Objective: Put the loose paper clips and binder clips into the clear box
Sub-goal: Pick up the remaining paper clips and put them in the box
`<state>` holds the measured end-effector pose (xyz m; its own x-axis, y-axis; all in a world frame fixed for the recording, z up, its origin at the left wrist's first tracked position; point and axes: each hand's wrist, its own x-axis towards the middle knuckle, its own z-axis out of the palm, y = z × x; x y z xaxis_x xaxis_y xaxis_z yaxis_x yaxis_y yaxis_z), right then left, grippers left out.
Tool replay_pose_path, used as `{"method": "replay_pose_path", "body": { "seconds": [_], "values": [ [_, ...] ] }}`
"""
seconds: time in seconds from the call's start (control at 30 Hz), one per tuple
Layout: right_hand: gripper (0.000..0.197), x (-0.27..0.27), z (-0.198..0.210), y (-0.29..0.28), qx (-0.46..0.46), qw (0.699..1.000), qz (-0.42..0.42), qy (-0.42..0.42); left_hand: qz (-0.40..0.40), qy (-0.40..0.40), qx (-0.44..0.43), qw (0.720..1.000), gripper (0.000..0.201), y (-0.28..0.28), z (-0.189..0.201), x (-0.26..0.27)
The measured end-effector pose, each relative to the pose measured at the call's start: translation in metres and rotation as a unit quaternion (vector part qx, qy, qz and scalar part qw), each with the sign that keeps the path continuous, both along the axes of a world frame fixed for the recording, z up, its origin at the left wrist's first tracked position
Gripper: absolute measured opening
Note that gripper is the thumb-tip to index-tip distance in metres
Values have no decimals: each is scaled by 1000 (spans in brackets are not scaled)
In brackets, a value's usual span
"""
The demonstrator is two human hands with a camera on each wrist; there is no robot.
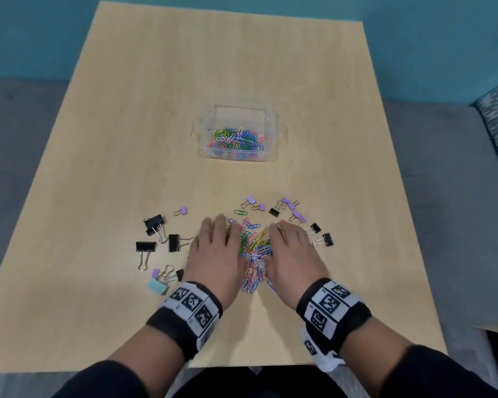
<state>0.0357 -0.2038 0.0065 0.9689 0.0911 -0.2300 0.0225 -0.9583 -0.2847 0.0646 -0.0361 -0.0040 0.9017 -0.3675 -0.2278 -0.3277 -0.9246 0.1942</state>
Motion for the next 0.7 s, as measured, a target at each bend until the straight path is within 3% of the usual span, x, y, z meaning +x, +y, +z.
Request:
{"method": "replay_pose_path", "body": {
  "seconds": [0.23, 0.47, 0.7],
  "values": [
    [52, -17, -2, -3, 31, 996, 82, 16, -45, 9, -41, 998, 60, 9, -5, -15],
    [87, -27, -1, -8, -46, 996, 51, 52, -56, 48, -38, 997, 93, 19, -10, -23],
    [58, 3, -10, 16, -39, 997, 60, 10, -45, 13, -30, 998, 66, 2, -10, -1]
  ]
}}
